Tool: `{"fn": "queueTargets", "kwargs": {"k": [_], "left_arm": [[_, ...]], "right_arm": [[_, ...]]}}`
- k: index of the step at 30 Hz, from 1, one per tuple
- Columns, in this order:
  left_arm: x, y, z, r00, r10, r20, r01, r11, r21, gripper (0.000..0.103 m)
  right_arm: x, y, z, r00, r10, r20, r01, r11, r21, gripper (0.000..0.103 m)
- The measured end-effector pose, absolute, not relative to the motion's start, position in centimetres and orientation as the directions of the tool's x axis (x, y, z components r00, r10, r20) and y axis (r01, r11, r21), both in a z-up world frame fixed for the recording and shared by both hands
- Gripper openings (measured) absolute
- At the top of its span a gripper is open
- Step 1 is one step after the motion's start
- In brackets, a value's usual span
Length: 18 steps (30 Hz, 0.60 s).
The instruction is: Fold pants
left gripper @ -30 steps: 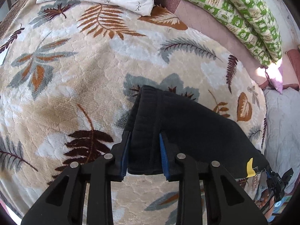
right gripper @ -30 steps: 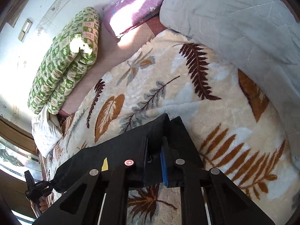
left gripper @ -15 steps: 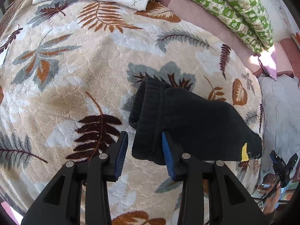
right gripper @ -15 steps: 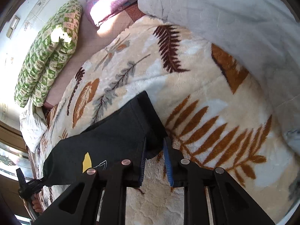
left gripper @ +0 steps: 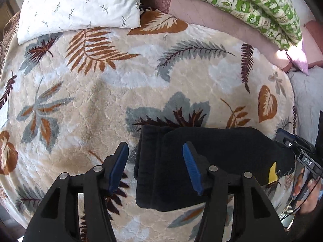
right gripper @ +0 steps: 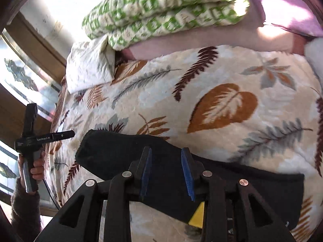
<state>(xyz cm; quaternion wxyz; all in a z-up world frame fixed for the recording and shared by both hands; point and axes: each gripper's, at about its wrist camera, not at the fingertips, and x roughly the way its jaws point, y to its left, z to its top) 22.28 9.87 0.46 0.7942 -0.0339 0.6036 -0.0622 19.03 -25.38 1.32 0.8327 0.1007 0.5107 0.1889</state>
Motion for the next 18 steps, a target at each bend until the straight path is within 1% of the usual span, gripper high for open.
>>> {"fn": "queueTargets", "kwargs": {"k": [5, 9, 11, 13, 15, 18], "left_arm": [[23.9, 10.3, -1.5, 0.217, -0.159, -0.963, 0.057, 0.987, -0.150, 0.055], [24.6, 10.4, -2.8, 0.184, -0.167, -0.969, 0.045, 0.986, -0.161, 0.055], [24.5, 10.4, -3.2, 0.172, -0.181, -0.968, 0.049, 0.983, -0.175, 0.055], [24.4, 10.2, -3.4, 0.166, -0.183, -0.969, 0.059, 0.983, -0.176, 0.055], [24.3, 9.9, -3.4, 0.166, -0.175, -0.971, 0.067, 0.984, -0.166, 0.055], [24.1, 9.8, -2.6, 0.181, -0.184, -0.966, 0.066, 0.982, -0.174, 0.055]], "right_arm": [[23.6, -21.2, -2.9, 0.312, 0.407, -0.858, -0.279, 0.903, 0.327, 0.033], [25.5, -21.2, -5.2, 0.285, 0.375, -0.882, -0.292, 0.911, 0.292, 0.033], [25.5, -20.9, -5.9, 0.253, 0.384, -0.888, -0.309, 0.902, 0.302, 0.033], [24.5, -20.2, -5.9, 0.216, 0.406, -0.888, -0.367, 0.876, 0.311, 0.033], [23.3, -19.3, -5.8, 0.199, 0.398, -0.895, -0.452, 0.848, 0.277, 0.033], [23.0, -19.0, -5.7, 0.192, 0.376, -0.906, -0.490, 0.837, 0.243, 0.033]]}}
